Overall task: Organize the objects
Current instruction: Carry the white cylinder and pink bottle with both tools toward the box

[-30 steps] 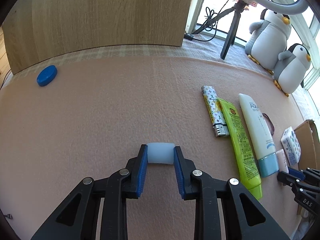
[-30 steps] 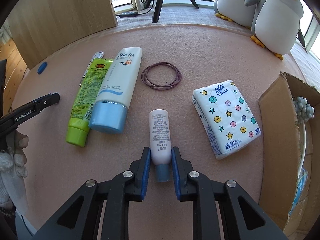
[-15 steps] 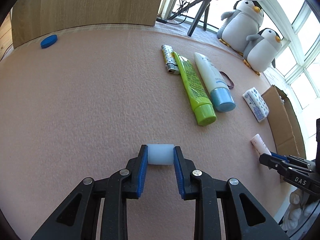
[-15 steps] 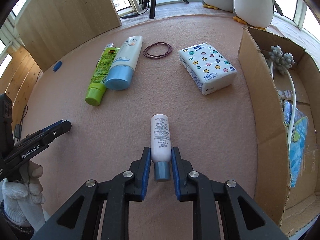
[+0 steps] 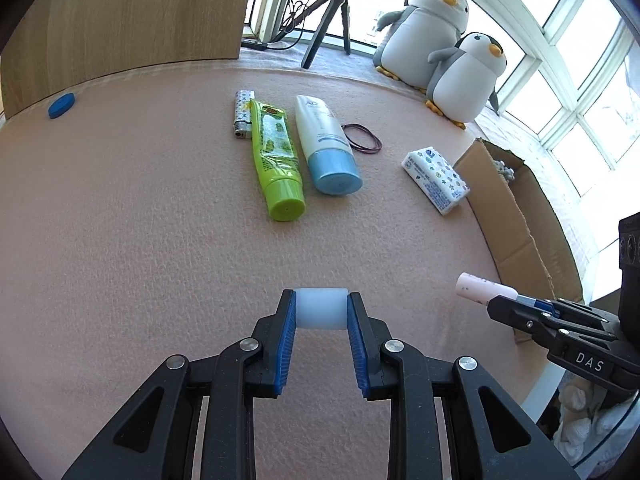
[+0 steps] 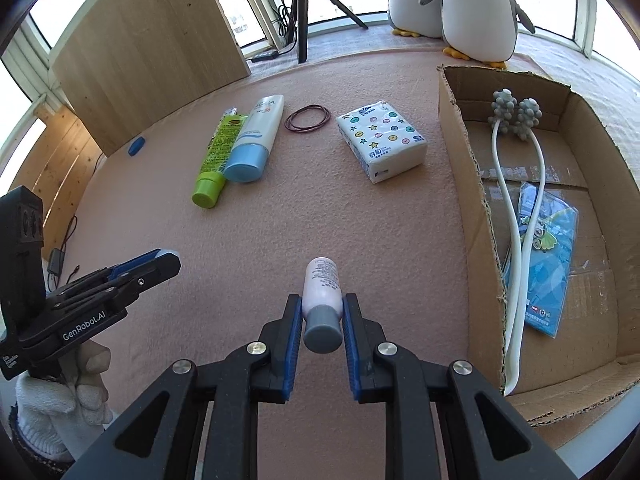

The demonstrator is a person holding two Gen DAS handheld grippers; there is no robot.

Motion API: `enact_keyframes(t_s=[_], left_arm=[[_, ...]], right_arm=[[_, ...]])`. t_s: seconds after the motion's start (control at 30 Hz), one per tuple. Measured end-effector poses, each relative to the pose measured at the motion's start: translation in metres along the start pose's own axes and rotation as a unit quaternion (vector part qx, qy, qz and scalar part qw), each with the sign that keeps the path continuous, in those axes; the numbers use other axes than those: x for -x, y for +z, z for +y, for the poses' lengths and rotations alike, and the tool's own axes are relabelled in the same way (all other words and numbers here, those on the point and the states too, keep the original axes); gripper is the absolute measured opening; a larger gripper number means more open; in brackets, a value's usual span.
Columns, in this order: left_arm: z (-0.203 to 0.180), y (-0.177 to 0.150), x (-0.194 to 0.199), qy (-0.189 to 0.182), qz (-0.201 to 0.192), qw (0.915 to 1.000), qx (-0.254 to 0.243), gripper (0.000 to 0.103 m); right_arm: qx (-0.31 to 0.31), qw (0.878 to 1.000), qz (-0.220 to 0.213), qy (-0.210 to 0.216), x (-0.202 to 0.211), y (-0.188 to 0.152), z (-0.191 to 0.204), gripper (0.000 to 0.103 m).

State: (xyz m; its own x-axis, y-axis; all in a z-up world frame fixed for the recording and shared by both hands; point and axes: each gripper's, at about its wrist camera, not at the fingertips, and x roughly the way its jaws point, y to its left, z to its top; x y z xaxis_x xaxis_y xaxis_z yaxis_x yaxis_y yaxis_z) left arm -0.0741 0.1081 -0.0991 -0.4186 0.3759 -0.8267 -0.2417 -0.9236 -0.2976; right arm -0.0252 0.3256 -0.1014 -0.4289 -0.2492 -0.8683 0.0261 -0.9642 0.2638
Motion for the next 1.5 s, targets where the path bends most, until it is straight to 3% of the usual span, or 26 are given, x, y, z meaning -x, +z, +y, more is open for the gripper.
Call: enact_keyframes(t_s=[0.3, 0.63, 0.8, 1.13, 1.5], left_arm=[[-0.05, 0.015, 0.008, -0.022, -0.016, 0.999, -0.037, 0.027], [-0.135, 0.032, -0.002, -0.066, -0.024, 0.9924, -0.101, 0.027], [-0.18, 0.036, -0.012, -0.086, -0.021, 0.9866, -0.137, 0.027], [-0.253, 0.034, -0.037, -0.103, -0.012, 0.9758, -0.192, 0.027], [-0.276, 0.034, -0.044, -0.1, -0.013, 0.9738, -0.204, 0.029]], right_arm=[[-0.019, 0.999, -0.051, 0.004, 0.046, 0.004, -0.025, 0.018], [-0.051, 0.992, -0.1, -0.06, 0.093, 0.002, -0.084, 0.018], [-0.074, 0.988, -0.105, -0.084, 0.101, -0.004, -0.115, 0.018], [-0.105, 0.985, -0.101, -0.093, 0.106, -0.014, -0.152, 0.018], [-0.11, 0.985, -0.095, -0.092, 0.105, -0.015, -0.167, 0.018]])
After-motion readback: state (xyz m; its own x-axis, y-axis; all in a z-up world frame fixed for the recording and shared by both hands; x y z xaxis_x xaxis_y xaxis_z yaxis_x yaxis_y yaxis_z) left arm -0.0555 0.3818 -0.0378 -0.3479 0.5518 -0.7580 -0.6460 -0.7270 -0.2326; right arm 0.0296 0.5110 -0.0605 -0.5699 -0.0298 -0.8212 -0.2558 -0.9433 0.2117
